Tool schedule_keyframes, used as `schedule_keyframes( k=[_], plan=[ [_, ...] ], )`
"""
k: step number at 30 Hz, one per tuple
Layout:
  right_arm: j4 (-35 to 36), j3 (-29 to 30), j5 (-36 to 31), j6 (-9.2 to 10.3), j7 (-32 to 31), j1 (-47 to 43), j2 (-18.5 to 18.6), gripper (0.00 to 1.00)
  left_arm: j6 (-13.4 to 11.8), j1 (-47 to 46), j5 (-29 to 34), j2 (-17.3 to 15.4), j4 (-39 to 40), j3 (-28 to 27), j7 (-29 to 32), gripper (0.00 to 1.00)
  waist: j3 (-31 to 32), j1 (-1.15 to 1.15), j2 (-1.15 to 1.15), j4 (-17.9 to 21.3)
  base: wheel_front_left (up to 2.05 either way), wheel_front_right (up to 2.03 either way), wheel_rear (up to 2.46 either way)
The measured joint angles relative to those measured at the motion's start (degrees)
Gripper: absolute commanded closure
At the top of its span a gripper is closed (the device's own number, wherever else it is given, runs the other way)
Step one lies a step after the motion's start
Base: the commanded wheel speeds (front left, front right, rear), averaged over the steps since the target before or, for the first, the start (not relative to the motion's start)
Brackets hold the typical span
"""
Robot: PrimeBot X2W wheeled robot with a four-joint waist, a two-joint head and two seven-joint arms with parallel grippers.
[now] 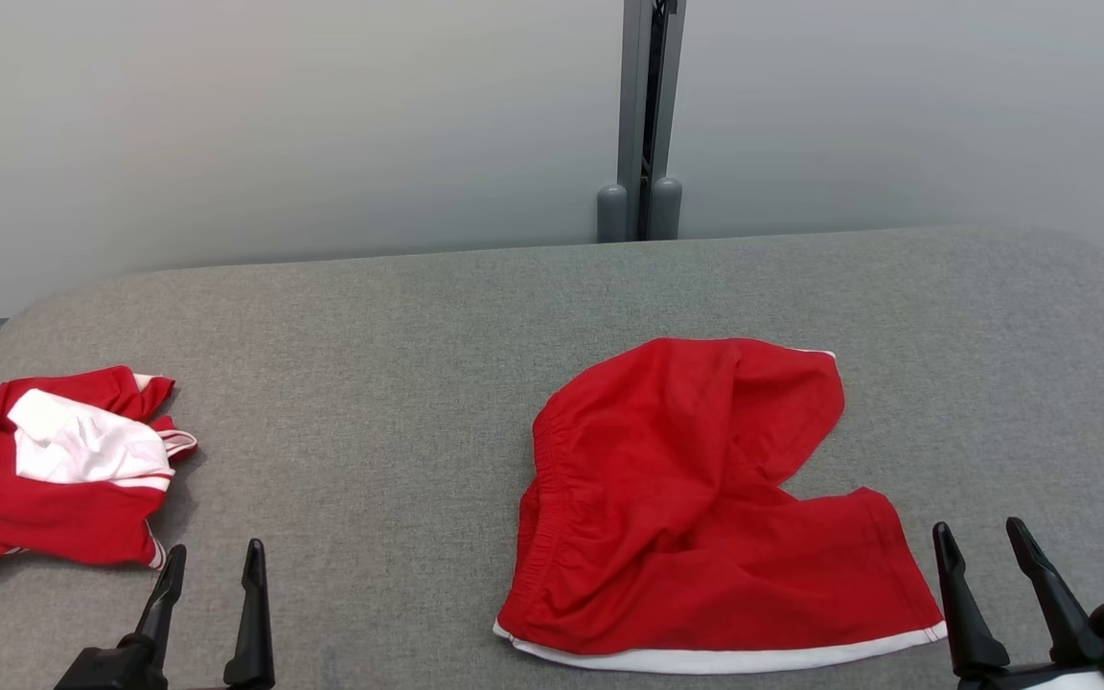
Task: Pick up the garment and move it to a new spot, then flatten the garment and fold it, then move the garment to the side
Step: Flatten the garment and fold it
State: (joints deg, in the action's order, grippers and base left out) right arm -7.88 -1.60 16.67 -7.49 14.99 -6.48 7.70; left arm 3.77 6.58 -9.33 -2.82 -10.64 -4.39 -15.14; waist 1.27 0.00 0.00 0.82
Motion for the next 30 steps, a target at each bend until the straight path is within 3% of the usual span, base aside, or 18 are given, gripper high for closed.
schedule_keyframes(
  k=[4,9,15,27,30],
  plan=[
    [-0.31,-0.30,-0.01,0.00,0.00,0.01,0.04,0.00,-0.07,0.00,-0.11,0.00,0.21,0.67,0.00,0.00,-0.02,0.00,0.00,0.14,0.00,0.00,0.00],
    [-2.11,-0.81,0.10,0.00,0.00,0.04,0.98,0.00,1.69,-0.25,-0.27,-0.09,-1.04,4.35,0.00,0.00,-0.13,0.00,0.00,0.37,0.00,0.00,0.00],
    [-6.76,-1.54,0.73,0.00,-0.03,0.61,2.78,0.00,3.28,-2.07,0.88,-1.43,-5.11,12.61,1.22,0.00,-0.81,0.00,0.00,0.56,0.00,0.00,0.00],
    [-18.33,-6.03,2.56,0.00,-0.01,6.30,5.27,0.00,3.58,-10.06,-3.52,-6.48,-18.48,31.26,0.99,0.00,-4.33,0.00,0.00,2.06,0.00,0.00,0.00],
    [-19.92,-6.82,2.97,0.00,-0.01,7.36,5.30,0.00,3.59,-11.77,-4.26,-6.93,-20.25,33.76,0.90,0.00,-5.03,0.00,0.00,2.31,0.00,0.00,0.00]
  ],
)
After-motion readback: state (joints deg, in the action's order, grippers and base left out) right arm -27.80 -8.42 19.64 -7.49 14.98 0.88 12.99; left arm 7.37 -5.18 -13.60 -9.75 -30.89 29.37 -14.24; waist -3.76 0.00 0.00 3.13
